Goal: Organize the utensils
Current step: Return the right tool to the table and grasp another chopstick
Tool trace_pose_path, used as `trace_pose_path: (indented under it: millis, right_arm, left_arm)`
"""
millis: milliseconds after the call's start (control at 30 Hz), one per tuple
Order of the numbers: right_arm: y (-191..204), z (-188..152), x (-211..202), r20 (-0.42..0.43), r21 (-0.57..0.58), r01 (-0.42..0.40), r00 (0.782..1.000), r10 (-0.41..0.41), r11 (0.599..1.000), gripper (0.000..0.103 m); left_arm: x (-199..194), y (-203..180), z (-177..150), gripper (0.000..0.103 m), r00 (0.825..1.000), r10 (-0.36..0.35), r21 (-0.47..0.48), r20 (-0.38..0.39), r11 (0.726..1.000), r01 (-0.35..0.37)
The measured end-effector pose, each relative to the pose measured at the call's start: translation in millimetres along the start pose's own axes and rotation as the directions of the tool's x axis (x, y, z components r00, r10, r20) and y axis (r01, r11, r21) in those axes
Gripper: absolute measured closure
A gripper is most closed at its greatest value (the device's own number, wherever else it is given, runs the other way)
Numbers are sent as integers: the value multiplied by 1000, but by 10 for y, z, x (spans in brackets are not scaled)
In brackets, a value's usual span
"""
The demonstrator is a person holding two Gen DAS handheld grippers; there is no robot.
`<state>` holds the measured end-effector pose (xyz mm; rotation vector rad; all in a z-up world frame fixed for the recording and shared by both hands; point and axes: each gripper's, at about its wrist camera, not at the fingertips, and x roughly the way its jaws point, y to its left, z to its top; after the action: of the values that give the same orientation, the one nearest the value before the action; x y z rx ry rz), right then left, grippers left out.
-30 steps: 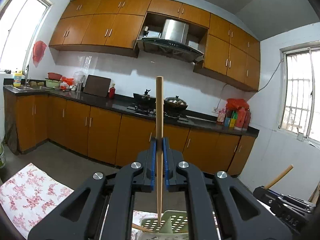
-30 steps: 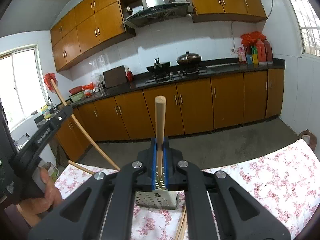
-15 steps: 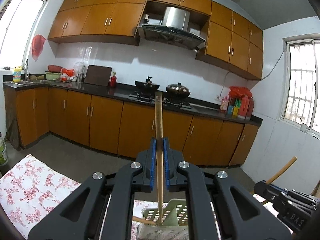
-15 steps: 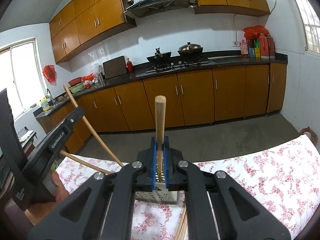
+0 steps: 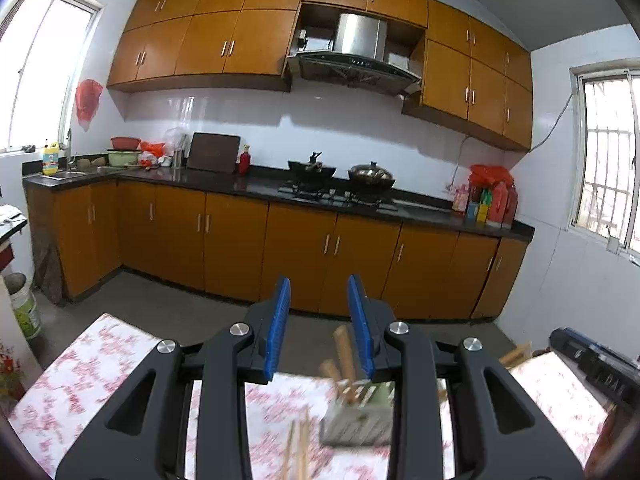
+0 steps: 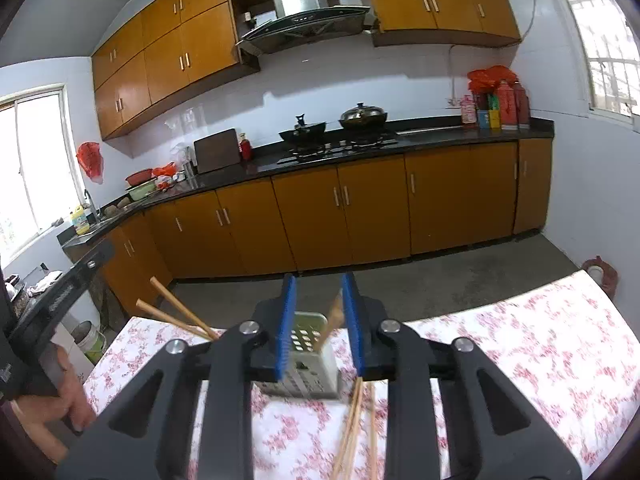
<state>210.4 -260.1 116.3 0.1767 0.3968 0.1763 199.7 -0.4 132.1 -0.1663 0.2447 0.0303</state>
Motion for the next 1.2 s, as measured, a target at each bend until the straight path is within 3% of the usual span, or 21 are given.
trace_pose_path:
  millis: [167,300,400,567,700,833,933,1000,1200]
  right_arm:
    - [-252,-352,-189,-36,23,43,998,-42,999,76]
    - [-479,-723,-62,-130,42,93,988,-87,995,76]
    - [-594,-1030,138,-213,68,114,972,-97,991,76]
    - [-564,-1551,541,-370,36,93,926,-73,995,76]
    - [-489,-1868,764,-459,-1,88,885,-79,996,76]
    - [-434,-2050,871,-490,-43,90,866,-100,995,77]
    - [-440,-2055,886,-468,-89,127,870,-154,988,94]
    - [-532,-2035,899,-472,-48,135,870,-141,990,95]
    - [-900,-1958,845,-455,62,288,861,-229,956,95]
  left_arm:
    - [-223,264,-265,66,997,42,31,-66,999,-40]
    - [-252,472,-547,66,988,73,40,-138,997,-68]
    - [-172,607,-797,66,974,101,56,-200,994,-92]
    - [-9,770,-1157,66,945,109,56,-310,994,-96]
    - [56,796,-1400,66,922,60,56,-382,998,-41]
    - [99,770,-1574,66,902,14,62,-431,998,15]
    - [106,703,-1709,66,890,-20,65,-456,996,56]
    - [118,661,-1766,66,881,-41,66,-471,994,81]
    - [204,481,-1933,66,846,-79,86,-528,986,146]
